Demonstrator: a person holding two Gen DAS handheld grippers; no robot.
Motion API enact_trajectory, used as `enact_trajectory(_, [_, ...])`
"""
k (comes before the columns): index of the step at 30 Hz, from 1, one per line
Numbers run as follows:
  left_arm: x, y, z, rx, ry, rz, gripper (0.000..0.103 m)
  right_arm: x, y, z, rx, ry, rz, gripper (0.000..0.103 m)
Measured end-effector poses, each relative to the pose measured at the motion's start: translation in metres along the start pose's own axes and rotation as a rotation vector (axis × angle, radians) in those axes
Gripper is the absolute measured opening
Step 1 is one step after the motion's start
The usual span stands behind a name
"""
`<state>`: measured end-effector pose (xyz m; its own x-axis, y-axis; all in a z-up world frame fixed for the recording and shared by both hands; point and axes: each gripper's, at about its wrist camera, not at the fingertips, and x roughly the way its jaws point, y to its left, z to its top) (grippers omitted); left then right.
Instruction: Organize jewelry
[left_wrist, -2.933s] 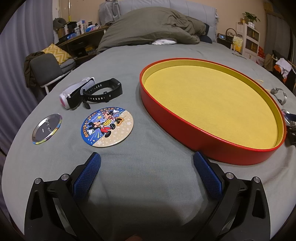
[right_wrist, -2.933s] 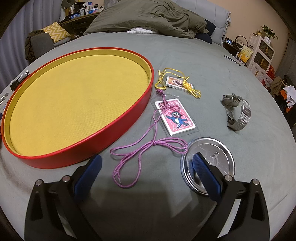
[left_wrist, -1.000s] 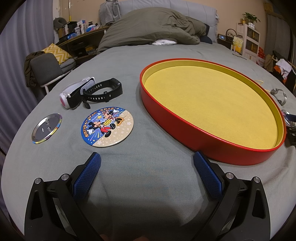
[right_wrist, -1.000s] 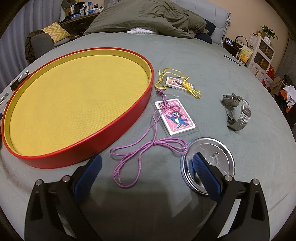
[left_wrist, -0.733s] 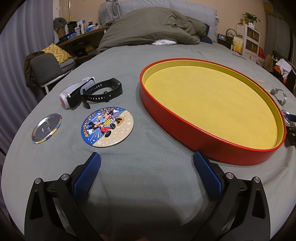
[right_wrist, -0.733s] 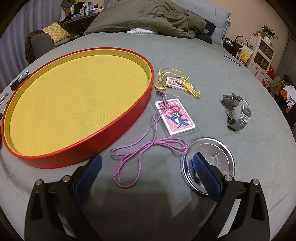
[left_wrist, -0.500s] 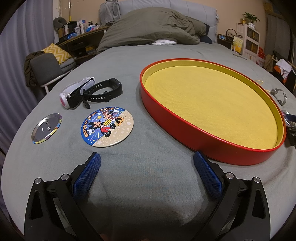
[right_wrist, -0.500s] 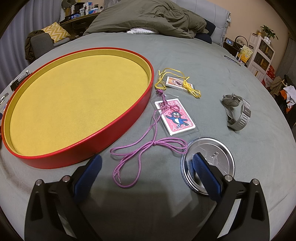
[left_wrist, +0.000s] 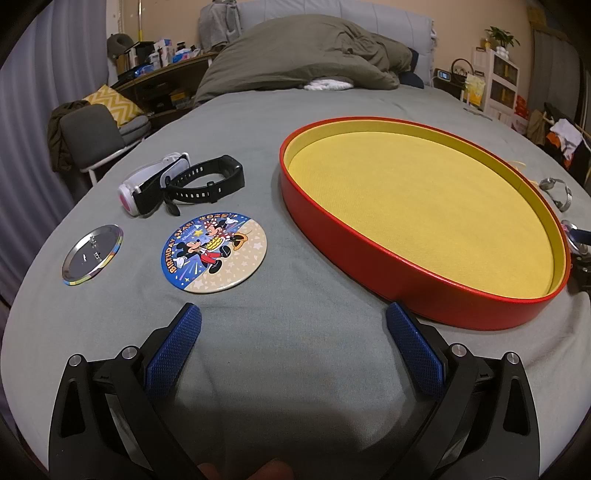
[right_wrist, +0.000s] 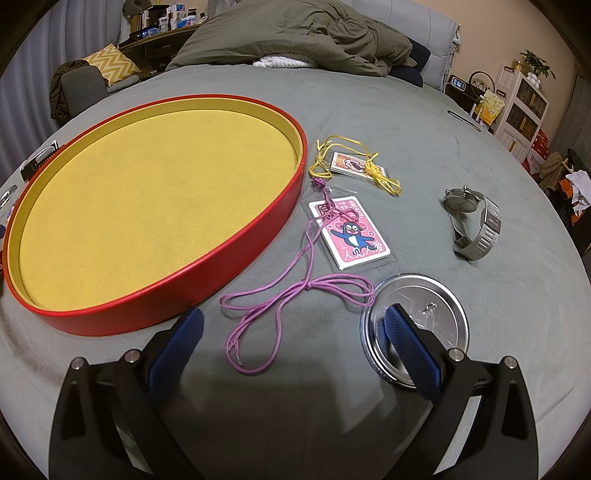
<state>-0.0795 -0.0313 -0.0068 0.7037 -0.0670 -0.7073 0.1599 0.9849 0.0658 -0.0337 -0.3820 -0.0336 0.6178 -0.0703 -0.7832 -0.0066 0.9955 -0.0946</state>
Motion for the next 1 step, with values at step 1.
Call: enact_trajectory(1, [0.0001,0.0001,-0.0001,0.000,0.000,0.000,0.098,0.0000,0.0000,0.0000,0.000,0.000,0.000,0.095])
